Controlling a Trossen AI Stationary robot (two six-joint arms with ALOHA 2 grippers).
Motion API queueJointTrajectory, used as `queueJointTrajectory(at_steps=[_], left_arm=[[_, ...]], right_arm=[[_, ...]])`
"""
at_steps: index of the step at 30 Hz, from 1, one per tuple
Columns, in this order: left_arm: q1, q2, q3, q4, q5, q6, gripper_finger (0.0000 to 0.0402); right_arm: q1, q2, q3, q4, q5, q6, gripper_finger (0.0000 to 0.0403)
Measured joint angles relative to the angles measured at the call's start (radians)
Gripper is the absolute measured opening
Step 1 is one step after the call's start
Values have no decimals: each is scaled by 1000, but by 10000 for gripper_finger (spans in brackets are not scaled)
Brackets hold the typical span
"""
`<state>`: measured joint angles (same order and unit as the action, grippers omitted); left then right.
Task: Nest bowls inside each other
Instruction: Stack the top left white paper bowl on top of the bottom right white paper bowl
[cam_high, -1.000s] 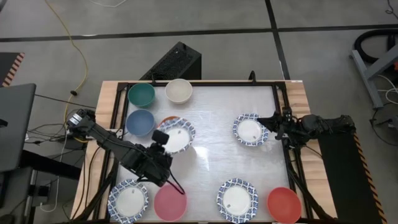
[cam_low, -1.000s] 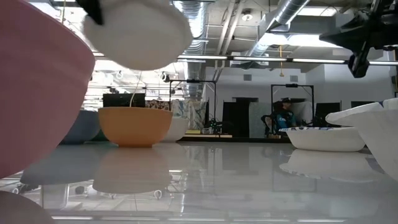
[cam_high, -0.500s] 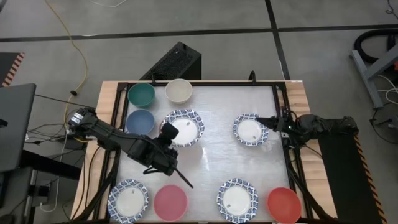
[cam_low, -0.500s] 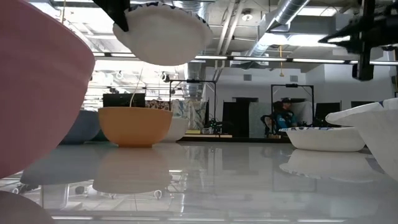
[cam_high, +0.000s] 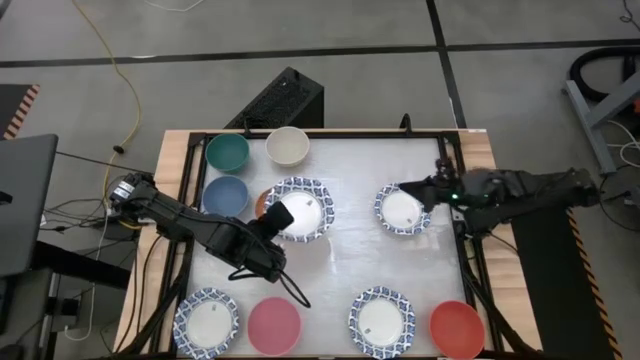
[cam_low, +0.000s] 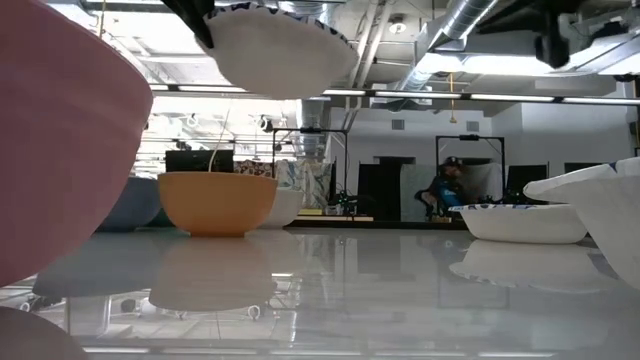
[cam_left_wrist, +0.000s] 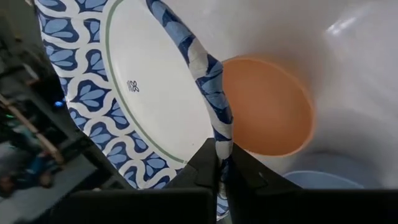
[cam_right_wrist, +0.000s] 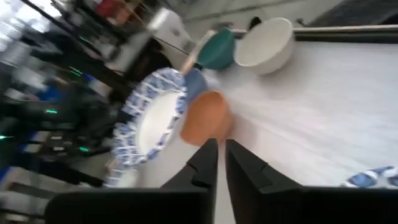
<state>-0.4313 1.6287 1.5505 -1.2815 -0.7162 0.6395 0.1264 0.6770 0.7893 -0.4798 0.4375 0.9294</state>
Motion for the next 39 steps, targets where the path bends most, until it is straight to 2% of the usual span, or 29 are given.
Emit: queueJointTrajectory(at_steps=[4, 8, 12, 15, 21, 24, 31, 39], left_arm=[[0, 0, 0, 6, -26, 72, 0], [2, 0, -2, 21, -26, 128, 0], [8, -2, -48, 101, -29, 196, 0], [11, -13, -100, 209, -24, 286, 0], [22, -24, -197, 435, -25, 483, 0], [34, -24, -216, 480, -22, 550, 0], [73, -26, -217, 568, -19, 597, 0], [84, -26, -217, 607, -9, 639, 0]], right_arm=[[-40, 118, 102, -70, -59, -78, 99], [-82, 205, 174, -65, -127, -149, 162], [-129, 261, 239, -57, -208, -172, 223], [-159, 300, 270, -56, -287, -182, 251], [-177, 400, 313, -59, -364, -274, 260], [-182, 460, 325, -62, -400, -293, 260], [-196, 564, 358, -60, -492, -315, 260], [-208, 601, 369, -73, -496, -364, 260]])
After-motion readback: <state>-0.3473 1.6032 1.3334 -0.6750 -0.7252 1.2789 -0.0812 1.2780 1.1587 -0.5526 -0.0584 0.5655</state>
